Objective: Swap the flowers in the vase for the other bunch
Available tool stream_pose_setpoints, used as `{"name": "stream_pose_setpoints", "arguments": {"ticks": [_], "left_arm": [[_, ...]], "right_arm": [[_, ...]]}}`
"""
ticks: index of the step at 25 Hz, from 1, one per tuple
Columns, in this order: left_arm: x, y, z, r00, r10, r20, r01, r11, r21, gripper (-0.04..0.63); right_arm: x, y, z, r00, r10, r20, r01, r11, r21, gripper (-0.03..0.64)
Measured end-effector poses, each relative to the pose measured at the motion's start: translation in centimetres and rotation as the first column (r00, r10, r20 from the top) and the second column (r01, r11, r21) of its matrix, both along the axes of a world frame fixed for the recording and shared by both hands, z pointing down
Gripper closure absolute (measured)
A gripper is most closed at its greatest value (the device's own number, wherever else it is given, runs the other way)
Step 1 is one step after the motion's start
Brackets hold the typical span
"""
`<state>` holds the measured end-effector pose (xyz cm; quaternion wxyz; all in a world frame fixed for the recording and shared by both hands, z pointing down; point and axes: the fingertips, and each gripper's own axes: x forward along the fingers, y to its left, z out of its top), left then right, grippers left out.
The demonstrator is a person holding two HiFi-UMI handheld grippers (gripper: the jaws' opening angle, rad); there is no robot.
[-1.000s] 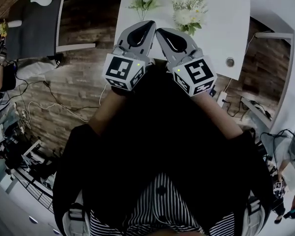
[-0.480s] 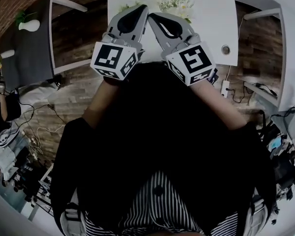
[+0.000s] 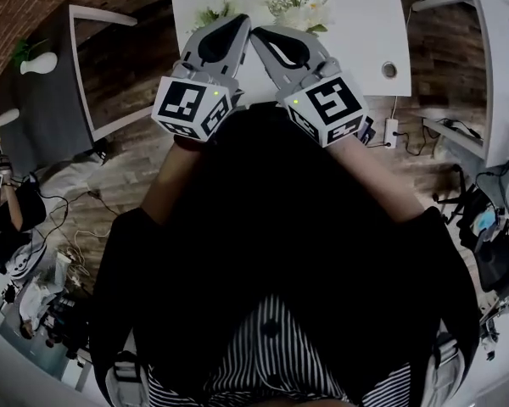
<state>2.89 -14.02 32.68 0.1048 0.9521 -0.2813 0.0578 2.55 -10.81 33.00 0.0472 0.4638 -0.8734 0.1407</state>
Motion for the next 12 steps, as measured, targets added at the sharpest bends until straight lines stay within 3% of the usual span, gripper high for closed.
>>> {"name": "stream_pose_setpoints", "arguments": {"ticks": [4, 12], "left_arm": [[-1.2, 0.3, 0.6, 1.000, 0.017, -0.004, -0.017, 1.000, -0.005, 0.591], [-2.5, -0.2, 3.0, 1.000, -0.011, 0.001, 0.011, 0.998, -0.057, 0.591]], "right_arm": [[0.8, 0.0, 1.0, 0.999, 0.051, -0.005, -0.051, 0.998, -0.022, 0.598], [8.7, 1.4, 2.3, 0.971, 0.235, -0.050, -0.236, 0.972, -0.009, 0.546]]}}
